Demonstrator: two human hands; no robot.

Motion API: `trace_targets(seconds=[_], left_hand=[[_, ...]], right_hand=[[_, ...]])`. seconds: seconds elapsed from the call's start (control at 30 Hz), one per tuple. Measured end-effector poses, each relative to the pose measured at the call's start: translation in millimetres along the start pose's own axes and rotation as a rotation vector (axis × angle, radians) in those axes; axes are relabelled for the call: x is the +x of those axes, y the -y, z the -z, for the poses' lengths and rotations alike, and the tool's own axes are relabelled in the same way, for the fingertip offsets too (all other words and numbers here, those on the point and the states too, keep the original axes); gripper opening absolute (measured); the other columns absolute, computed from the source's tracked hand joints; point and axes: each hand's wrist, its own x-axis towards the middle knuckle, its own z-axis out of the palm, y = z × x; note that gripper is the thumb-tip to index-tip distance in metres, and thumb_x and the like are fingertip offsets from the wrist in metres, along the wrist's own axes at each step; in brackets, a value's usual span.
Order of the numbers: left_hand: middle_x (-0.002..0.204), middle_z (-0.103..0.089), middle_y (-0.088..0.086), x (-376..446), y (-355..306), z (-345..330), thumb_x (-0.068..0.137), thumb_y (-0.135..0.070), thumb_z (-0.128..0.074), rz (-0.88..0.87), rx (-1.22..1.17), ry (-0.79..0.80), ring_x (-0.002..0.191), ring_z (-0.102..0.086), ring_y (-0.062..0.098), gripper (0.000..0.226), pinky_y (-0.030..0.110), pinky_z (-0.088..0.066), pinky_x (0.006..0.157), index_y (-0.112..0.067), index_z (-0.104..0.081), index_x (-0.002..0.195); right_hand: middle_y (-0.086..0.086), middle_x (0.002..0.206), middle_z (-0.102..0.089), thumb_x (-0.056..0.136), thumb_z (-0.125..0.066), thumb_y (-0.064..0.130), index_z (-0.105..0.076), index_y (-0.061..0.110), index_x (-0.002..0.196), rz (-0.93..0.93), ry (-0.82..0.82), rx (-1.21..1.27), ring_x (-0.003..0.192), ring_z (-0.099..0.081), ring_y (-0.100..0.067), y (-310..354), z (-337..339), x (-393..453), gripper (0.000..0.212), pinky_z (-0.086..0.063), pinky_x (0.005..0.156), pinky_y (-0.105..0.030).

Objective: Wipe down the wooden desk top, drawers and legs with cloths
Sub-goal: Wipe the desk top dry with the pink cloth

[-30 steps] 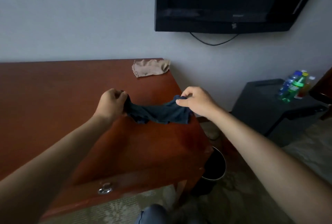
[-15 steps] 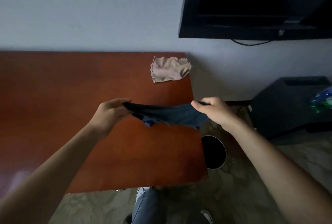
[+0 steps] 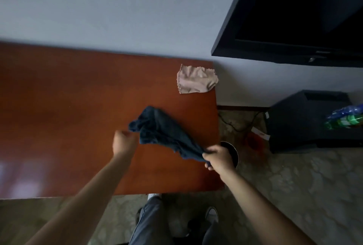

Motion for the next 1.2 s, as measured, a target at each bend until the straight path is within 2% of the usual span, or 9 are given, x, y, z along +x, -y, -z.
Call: trace_targets(seconds=[0.1, 0.23, 0.37, 0.47, 0.57, 0.67, 0.83, 1.0, 1.2], left_hand=[[0.069, -0.067, 0.015, -29, 42, -35, 0.087, -0.020, -0.074, 0.153, 0.164, 0.249, 0.065, -0.064, 0.030, 0.027, 0.046, -0.057, 0.070, -0.004, -0.066, 0.067], [0.123, -0.056, 0.018, -41, 37, -60, 0.092, -0.044, -0.073, 0.132, 0.207, 0.125, 0.115, -0.059, 0.039, 0.057, 0.045, -0.049, 0.092, 0.001, -0.053, 0.121], [0.137, -0.039, 0.019, -32, 3, -74, 0.091, -0.051, -0.073, 0.171, 0.088, 0.048, 0.122, -0.048, 0.039, 0.068, 0.049, -0.045, 0.100, 0.000, -0.051, 0.129], [0.125, -0.051, 0.018, -17, -13, -77, 0.098, -0.041, -0.067, 0.268, -0.067, 0.020, 0.108, -0.054, 0.038, 0.040, 0.038, -0.044, 0.083, -0.002, -0.069, 0.105], [0.085, -0.062, 0.008, -17, -20, -50, 0.099, -0.023, -0.062, 0.263, -0.539, 0.077, 0.095, -0.065, 0.034, 0.020, 0.035, -0.044, 0.071, -0.007, -0.065, 0.087], [0.107, -0.071, 0.016, -31, -23, 3, 0.103, -0.017, -0.056, 0.250, -0.910, 0.332, 0.096, -0.073, 0.032, 0.020, 0.047, -0.059, 0.086, -0.002, -0.064, 0.114], [0.077, -0.049, 0.010, -35, -35, 82, 0.094, -0.012, -0.066, 0.034, -0.840, 0.475, 0.065, -0.056, 0.020, 0.020, 0.028, -0.055, 0.054, -0.013, -0.051, 0.080], [0.084, -0.050, 0.008, -30, -62, 127, 0.104, -0.014, -0.052, -0.078, -0.892, 0.574, 0.073, -0.065, 0.020, 0.025, 0.036, -0.060, 0.064, -0.021, -0.044, 0.081], [0.106, -0.062, 0.013, -25, -115, 162, 0.097, 0.009, -0.055, -0.228, -0.884, 0.348, 0.073, -0.069, 0.018, 0.055, 0.031, -0.060, 0.060, -0.020, -0.044, 0.142]], right_hand=[[-0.014, 0.080, -0.066, 0.089, -0.076, 0.003, -0.066, -0.009, 0.105, -0.292, 0.080, -0.025, 0.052, -0.056, -0.016, -24, -21, 7, 0.023, -0.047, 0.046, -0.026], [-0.010, 0.082, -0.066, 0.082, -0.079, 0.003, -0.070, -0.001, 0.100, -0.379, 0.177, 0.219, 0.064, -0.056, -0.016, -10, -31, 2, 0.020, -0.047, 0.057, -0.026], [-0.011, 0.072, -0.054, 0.070, -0.069, -0.001, -0.057, 0.007, 0.068, -0.179, 0.117, 0.445, 0.061, -0.049, -0.020, 26, -26, -24, 0.015, -0.041, 0.065, -0.031], [-0.018, 0.086, -0.062, 0.078, -0.054, -0.010, -0.055, 0.005, 0.075, -0.116, 0.203, 0.804, 0.079, -0.059, -0.030, 50, -18, -44, 0.016, -0.049, 0.072, -0.034], [-0.009, 0.074, -0.061, 0.088, -0.044, -0.012, -0.053, 0.009, 0.079, -0.070, 0.151, 0.997, 0.059, -0.057, -0.016, 78, 4, -59, 0.025, -0.045, 0.050, -0.024], [-0.002, 0.070, -0.056, 0.094, -0.043, -0.009, -0.055, 0.015, 0.085, 0.029, 0.065, 0.979, 0.049, -0.044, -0.007, 100, 27, -63, 0.029, -0.029, 0.039, -0.018], [-0.011, 0.096, -0.063, 0.095, -0.057, -0.002, -0.065, 0.019, 0.100, 0.156, -0.066, 0.485, 0.071, -0.060, -0.021, 123, 25, -61, 0.023, -0.042, 0.041, -0.023], [-0.018, 0.107, -0.064, 0.095, -0.060, -0.005, -0.068, 0.004, 0.115, 0.039, -0.003, 0.521, 0.080, -0.061, -0.023, 155, 6, -59, 0.023, -0.047, 0.041, -0.018], [-0.018, 0.121, -0.063, 0.100, -0.043, -0.010, -0.064, 0.007, 0.122, 0.286, 0.057, 0.679, 0.060, -0.052, -0.010, 213, 1, -92, 0.035, -0.036, 0.042, -0.018]])
